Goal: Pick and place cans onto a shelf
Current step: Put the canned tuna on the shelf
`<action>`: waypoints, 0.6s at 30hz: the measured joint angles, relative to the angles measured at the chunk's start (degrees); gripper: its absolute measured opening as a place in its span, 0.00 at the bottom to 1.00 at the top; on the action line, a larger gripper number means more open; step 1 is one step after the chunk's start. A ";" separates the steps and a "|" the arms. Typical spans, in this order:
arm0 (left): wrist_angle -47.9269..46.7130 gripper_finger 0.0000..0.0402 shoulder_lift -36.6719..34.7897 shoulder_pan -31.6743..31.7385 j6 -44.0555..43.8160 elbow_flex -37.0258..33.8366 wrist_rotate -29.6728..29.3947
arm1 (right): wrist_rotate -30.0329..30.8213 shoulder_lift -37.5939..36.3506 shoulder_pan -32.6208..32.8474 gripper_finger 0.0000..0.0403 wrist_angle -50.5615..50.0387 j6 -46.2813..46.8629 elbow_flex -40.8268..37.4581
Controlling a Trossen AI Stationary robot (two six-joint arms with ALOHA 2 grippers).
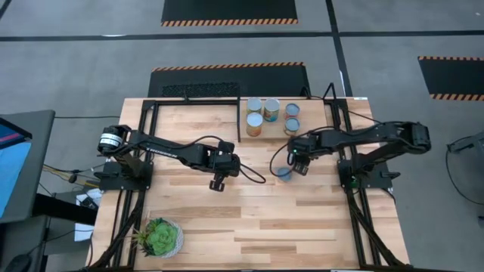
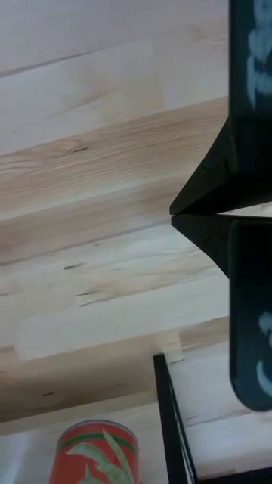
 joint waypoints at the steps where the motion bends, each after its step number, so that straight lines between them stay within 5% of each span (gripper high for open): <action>1: 0.00 0.00 0.00 0.00 0.00 0.00 0.00 | 0.00 0.44 -0.41 0.42 -0.03 0.14 0.04; 11: 0.07 0.00 0.02 0.00 -0.01 0.00 0.34 | -0.15 4.96 -1.96 0.46 -0.28 2.03 0.26; 18: 0.02 0.00 0.02 0.00 -0.02 0.00 0.33 | -1.44 5.00 -1.83 0.31 -0.50 5.20 0.22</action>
